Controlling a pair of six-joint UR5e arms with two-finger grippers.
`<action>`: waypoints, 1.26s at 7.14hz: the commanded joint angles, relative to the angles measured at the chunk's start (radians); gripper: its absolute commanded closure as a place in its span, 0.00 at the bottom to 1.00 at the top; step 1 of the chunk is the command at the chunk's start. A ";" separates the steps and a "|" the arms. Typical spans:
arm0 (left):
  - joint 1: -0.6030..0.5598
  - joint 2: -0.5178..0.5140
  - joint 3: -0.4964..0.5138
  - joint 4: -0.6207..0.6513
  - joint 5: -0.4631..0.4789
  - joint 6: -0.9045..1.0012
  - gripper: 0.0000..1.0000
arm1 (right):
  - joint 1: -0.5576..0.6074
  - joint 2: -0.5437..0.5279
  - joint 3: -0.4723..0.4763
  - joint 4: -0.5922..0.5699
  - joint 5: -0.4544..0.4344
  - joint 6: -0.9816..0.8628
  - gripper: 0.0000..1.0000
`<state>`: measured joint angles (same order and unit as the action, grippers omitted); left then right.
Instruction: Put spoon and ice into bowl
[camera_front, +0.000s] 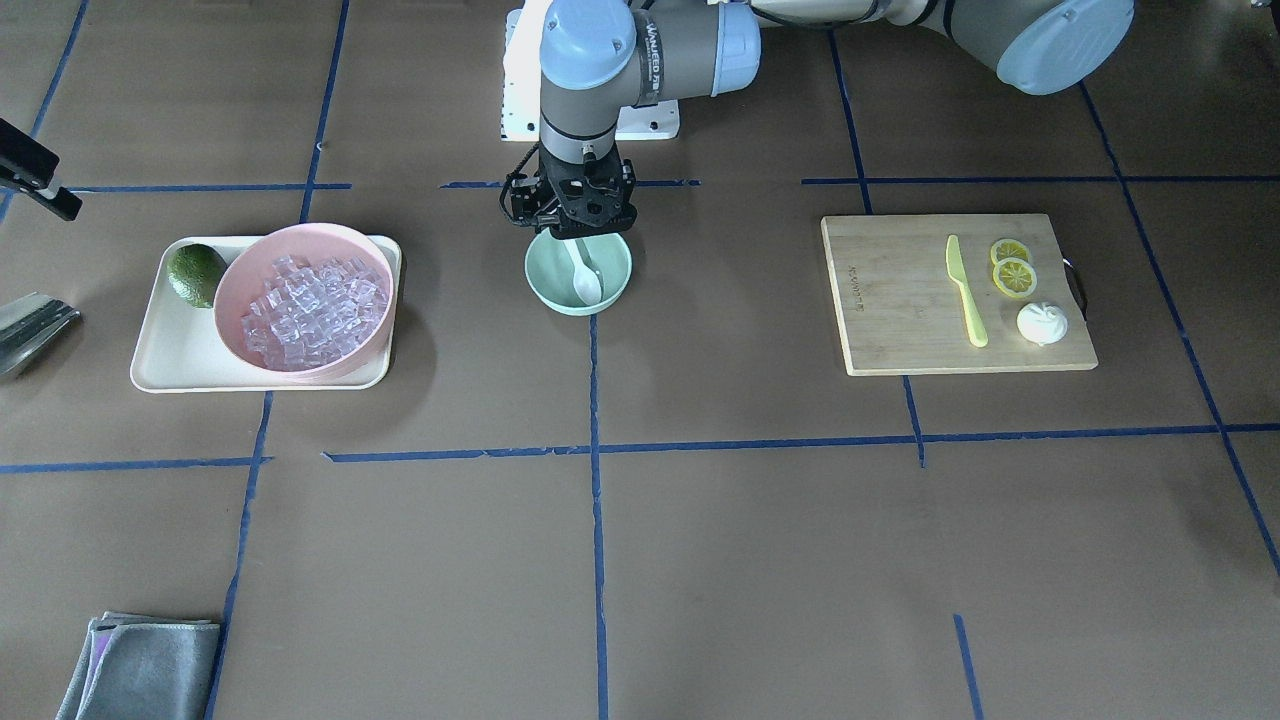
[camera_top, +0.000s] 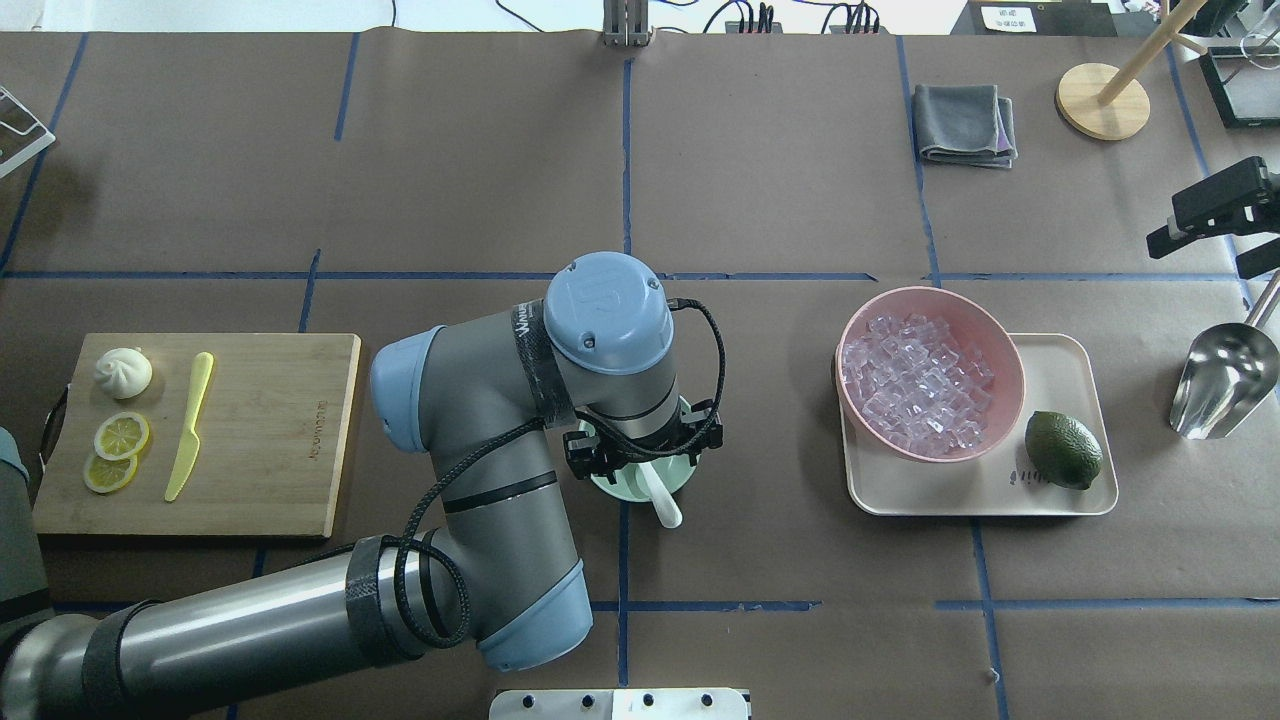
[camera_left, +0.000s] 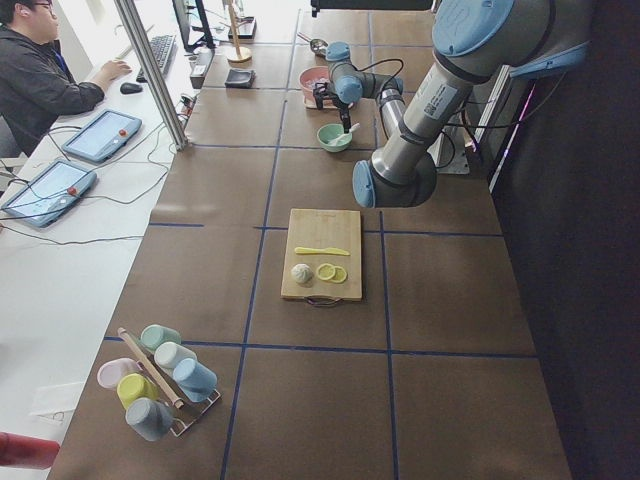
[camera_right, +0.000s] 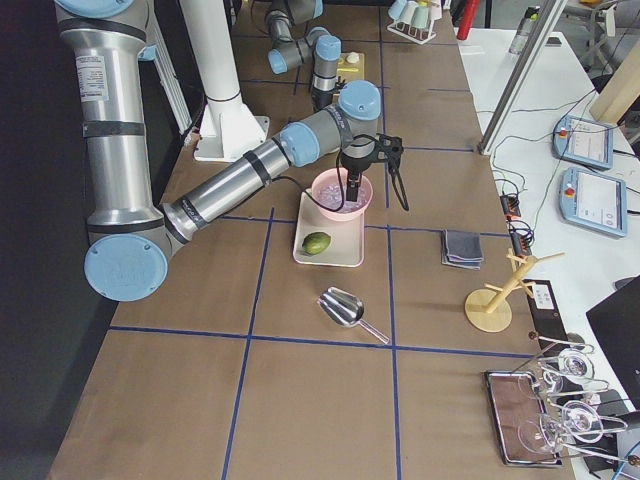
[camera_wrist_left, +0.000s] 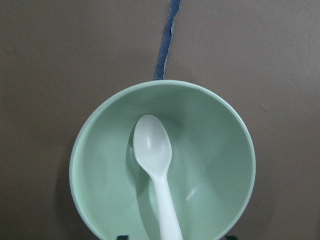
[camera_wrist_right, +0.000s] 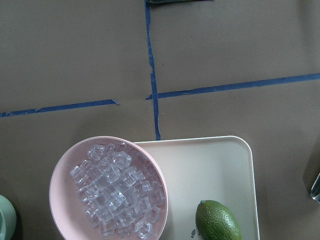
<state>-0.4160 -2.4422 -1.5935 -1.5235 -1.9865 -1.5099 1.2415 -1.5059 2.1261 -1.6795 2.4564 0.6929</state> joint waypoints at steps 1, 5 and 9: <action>-0.067 0.000 -0.072 0.131 -0.070 0.098 0.00 | -0.063 0.032 -0.002 0.001 -0.028 0.037 0.00; -0.196 0.297 -0.460 0.305 -0.089 0.346 0.00 | -0.320 0.104 -0.020 0.128 -0.270 0.247 0.00; -0.332 0.394 -0.640 0.480 -0.089 0.584 0.00 | -0.476 0.107 -0.101 0.216 -0.431 0.336 0.00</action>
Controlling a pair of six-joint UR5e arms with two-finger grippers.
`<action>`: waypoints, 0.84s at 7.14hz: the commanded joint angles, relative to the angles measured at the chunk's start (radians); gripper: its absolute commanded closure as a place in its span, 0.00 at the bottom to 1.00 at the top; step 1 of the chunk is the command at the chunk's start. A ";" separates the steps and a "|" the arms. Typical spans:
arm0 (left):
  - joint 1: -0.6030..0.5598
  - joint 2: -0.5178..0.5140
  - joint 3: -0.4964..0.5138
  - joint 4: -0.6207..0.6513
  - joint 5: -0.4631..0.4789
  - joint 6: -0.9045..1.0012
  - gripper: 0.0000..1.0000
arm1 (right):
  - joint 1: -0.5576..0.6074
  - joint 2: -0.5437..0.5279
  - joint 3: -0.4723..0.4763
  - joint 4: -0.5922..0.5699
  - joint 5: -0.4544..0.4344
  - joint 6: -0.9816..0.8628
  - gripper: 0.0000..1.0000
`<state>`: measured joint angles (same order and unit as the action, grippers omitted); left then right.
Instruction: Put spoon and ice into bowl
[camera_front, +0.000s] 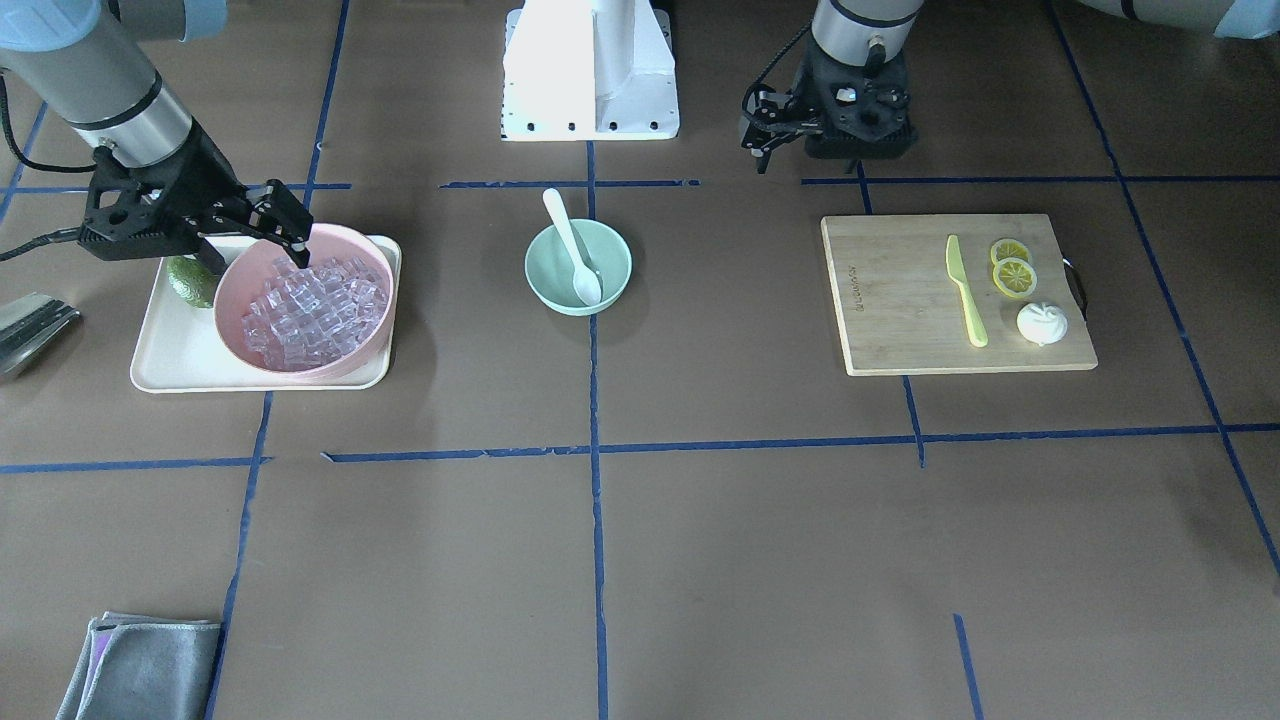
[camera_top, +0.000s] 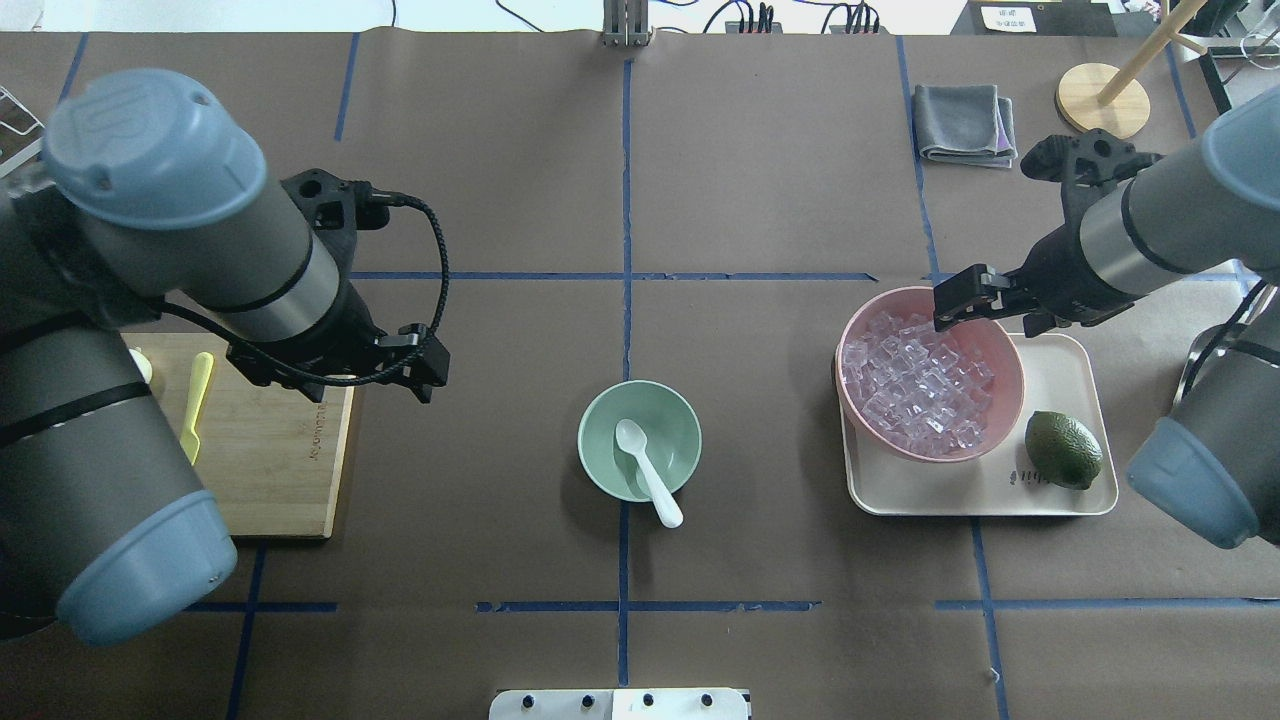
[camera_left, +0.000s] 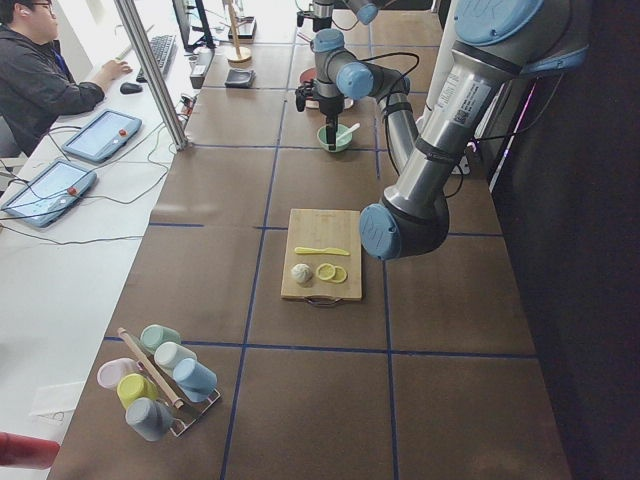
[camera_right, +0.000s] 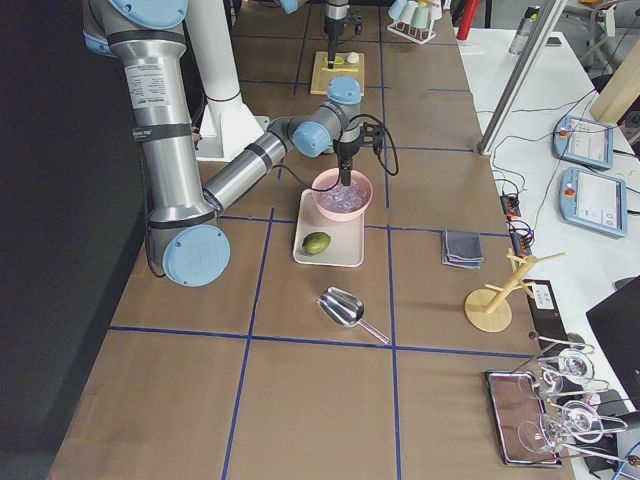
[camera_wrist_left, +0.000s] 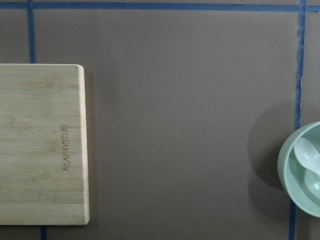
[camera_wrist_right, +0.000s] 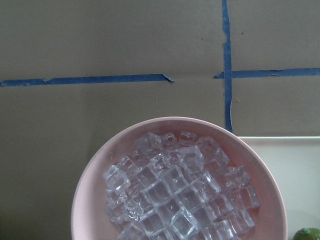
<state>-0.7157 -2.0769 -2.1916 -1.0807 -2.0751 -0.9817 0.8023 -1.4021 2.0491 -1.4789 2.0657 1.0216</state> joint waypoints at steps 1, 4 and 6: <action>-0.069 0.072 -0.081 0.060 0.000 0.111 0.00 | -0.060 0.005 -0.076 0.090 -0.045 0.008 0.00; -0.100 0.089 -0.096 0.076 0.000 0.146 0.00 | -0.095 0.014 -0.124 0.120 -0.050 -0.008 0.04; -0.102 0.089 -0.096 0.079 0.000 0.146 0.00 | -0.094 0.003 -0.121 0.114 -0.047 -0.012 0.14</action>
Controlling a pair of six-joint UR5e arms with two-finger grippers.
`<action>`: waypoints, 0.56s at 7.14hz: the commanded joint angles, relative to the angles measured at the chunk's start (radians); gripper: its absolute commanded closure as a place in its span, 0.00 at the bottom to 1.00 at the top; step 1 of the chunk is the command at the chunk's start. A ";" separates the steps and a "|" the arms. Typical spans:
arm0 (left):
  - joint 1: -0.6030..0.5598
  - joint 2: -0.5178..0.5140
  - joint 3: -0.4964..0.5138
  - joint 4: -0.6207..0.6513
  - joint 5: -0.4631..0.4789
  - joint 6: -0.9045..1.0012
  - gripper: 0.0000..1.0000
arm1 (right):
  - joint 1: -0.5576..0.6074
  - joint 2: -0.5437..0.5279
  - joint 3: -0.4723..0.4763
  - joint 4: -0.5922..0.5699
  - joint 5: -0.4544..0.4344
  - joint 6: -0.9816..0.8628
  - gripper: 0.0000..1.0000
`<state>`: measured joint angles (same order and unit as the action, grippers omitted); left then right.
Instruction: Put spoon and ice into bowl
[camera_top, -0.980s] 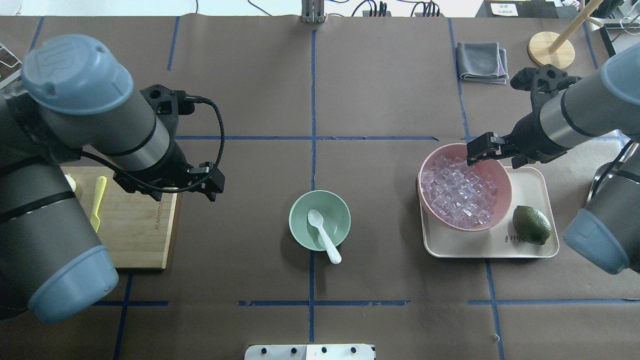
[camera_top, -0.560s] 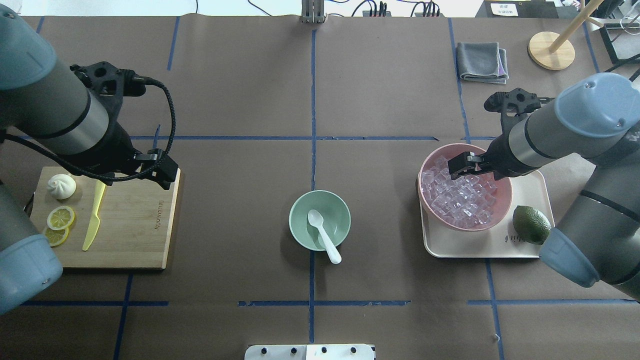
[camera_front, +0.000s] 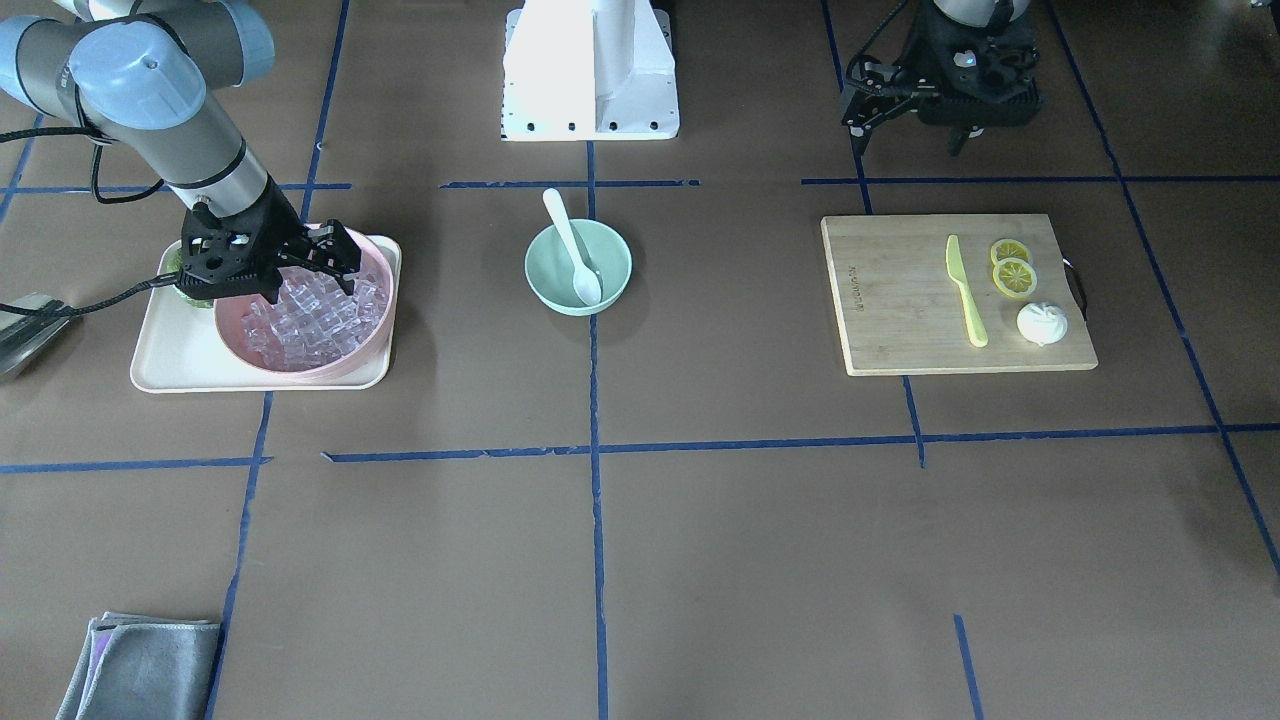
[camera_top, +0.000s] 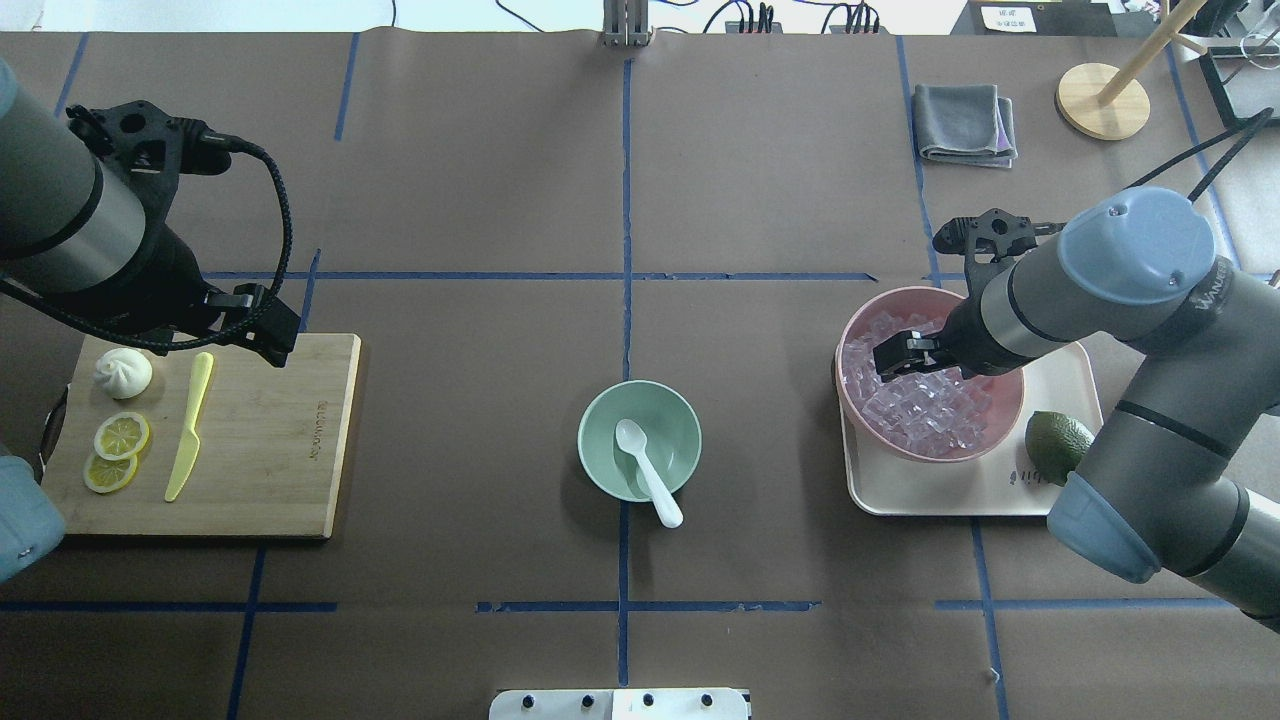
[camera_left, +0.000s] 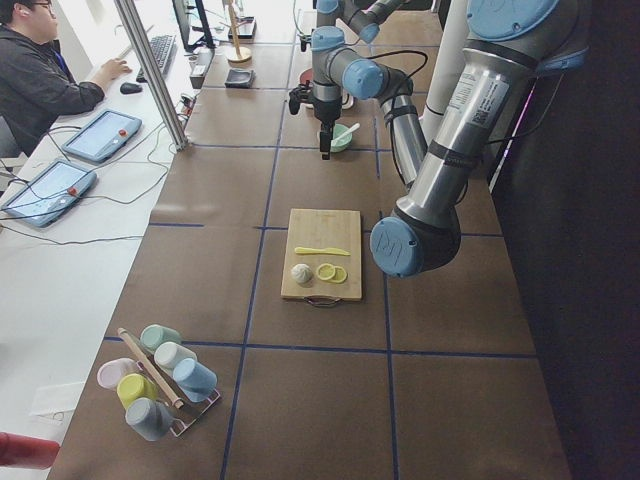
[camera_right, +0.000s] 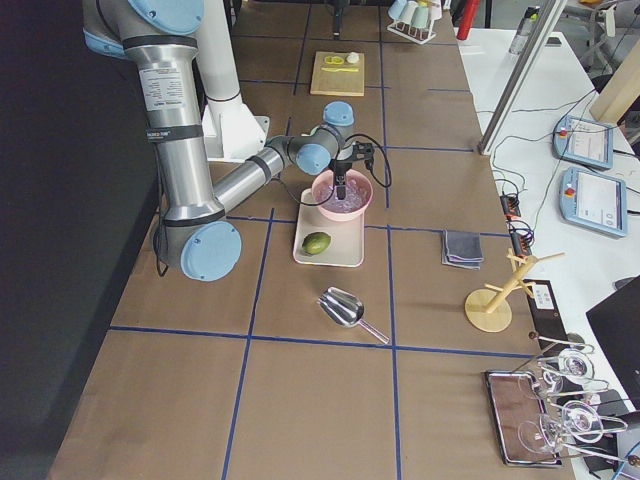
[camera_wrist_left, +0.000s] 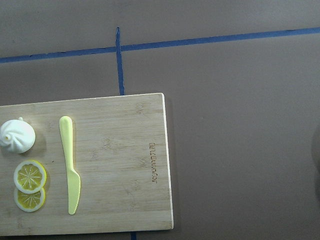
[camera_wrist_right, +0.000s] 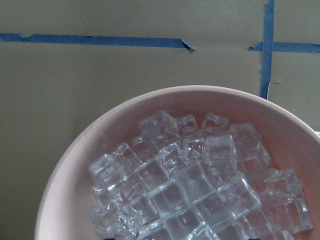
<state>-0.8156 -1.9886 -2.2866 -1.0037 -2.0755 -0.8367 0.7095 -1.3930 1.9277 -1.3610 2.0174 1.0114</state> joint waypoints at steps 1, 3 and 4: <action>-0.002 0.001 -0.001 0.002 0.000 0.001 0.00 | -0.001 -0.008 0.002 -0.009 0.003 -0.002 0.19; -0.002 0.001 -0.001 0.002 -0.002 0.001 0.00 | 0.001 -0.008 -0.003 -0.012 0.003 -0.002 0.23; -0.002 0.001 -0.001 0.002 -0.002 -0.001 0.00 | 0.001 -0.009 -0.007 -0.012 0.004 -0.002 0.23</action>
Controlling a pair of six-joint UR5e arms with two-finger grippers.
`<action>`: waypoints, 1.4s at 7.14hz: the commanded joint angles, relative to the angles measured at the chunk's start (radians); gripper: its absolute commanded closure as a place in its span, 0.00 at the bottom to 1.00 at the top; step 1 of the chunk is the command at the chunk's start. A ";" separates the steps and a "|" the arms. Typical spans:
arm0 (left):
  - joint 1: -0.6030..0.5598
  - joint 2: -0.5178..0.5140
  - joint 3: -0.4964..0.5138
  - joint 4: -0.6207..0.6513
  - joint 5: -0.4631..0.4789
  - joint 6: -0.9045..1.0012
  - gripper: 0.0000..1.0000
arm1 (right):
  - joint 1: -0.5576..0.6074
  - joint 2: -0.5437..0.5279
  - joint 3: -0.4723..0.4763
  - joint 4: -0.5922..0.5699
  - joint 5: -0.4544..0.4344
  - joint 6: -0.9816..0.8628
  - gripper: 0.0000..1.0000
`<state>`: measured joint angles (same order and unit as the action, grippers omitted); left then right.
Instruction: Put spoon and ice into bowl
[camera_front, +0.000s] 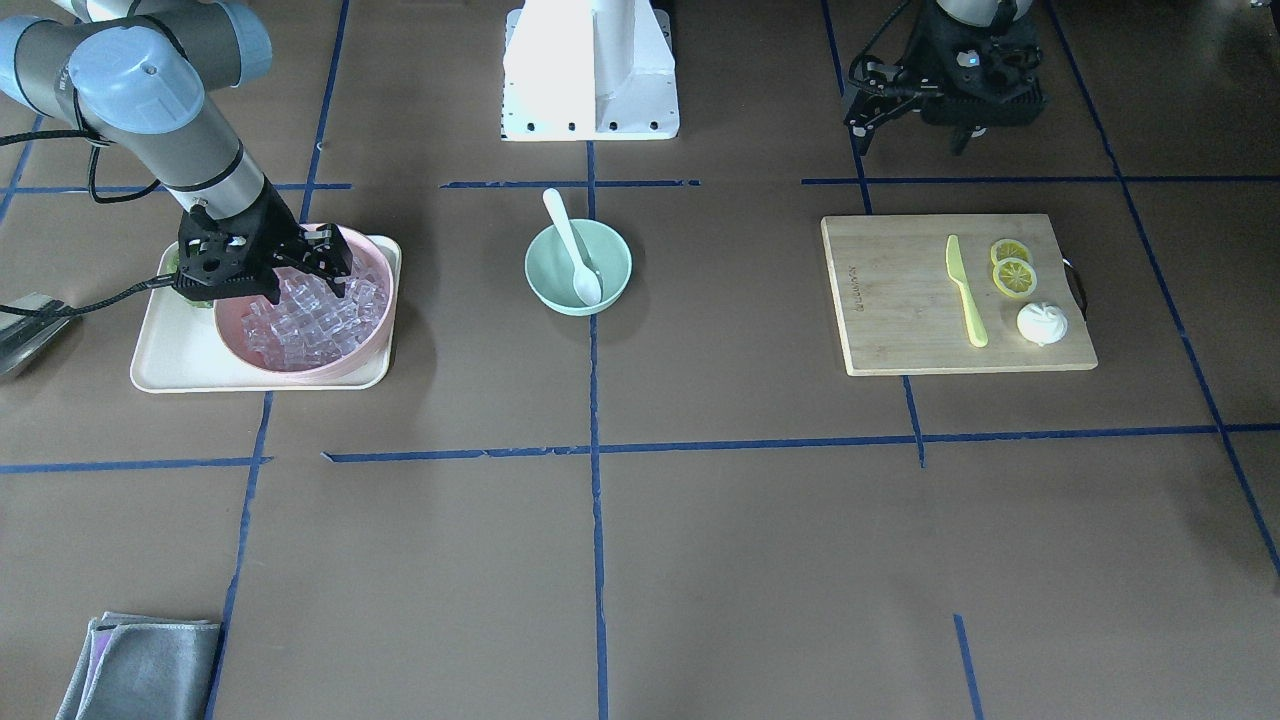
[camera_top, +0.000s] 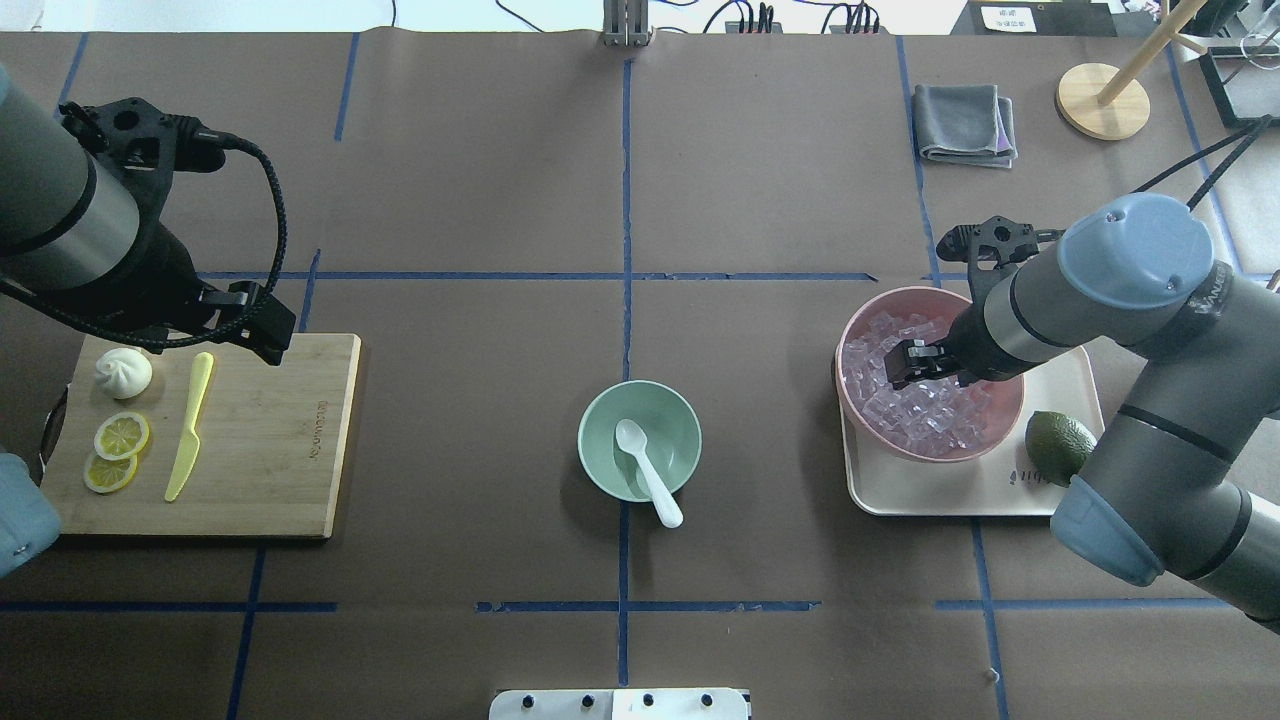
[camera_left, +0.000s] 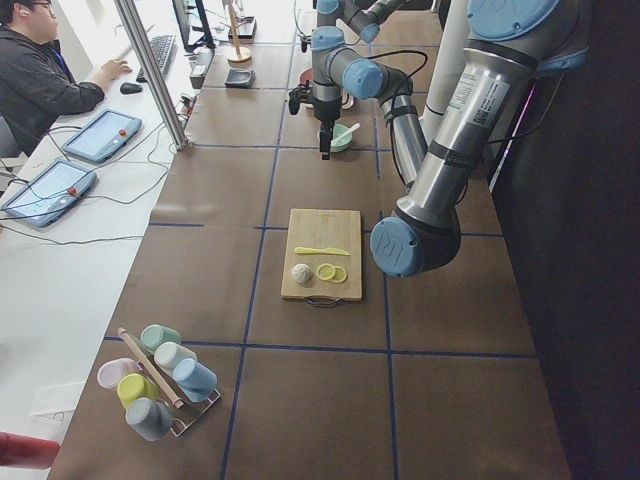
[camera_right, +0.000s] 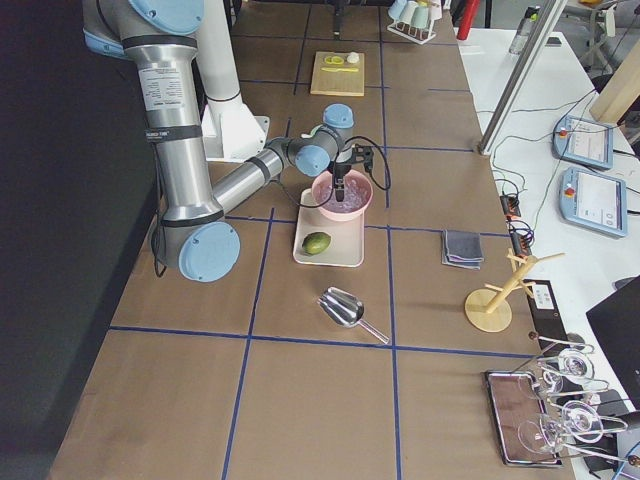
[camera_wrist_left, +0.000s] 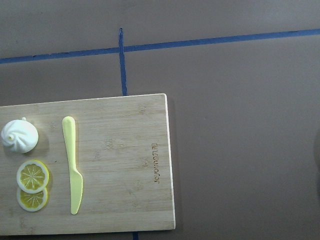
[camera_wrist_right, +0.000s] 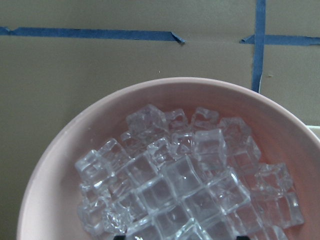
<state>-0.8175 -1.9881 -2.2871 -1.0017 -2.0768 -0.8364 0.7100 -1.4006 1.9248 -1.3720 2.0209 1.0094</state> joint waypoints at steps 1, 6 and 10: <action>0.000 0.000 0.002 0.000 0.000 0.000 0.00 | 0.000 -0.005 -0.004 -0.002 0.002 0.000 0.23; 0.000 0.000 0.002 0.000 -0.002 -0.001 0.00 | 0.002 -0.003 -0.009 -0.012 0.007 0.002 0.82; 0.000 0.000 0.002 0.000 -0.002 -0.001 0.00 | 0.048 0.011 0.064 -0.103 0.042 0.003 1.00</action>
<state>-0.8171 -1.9880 -2.2856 -1.0017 -2.0792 -0.8375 0.7333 -1.3999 1.9438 -1.4063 2.0390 1.0124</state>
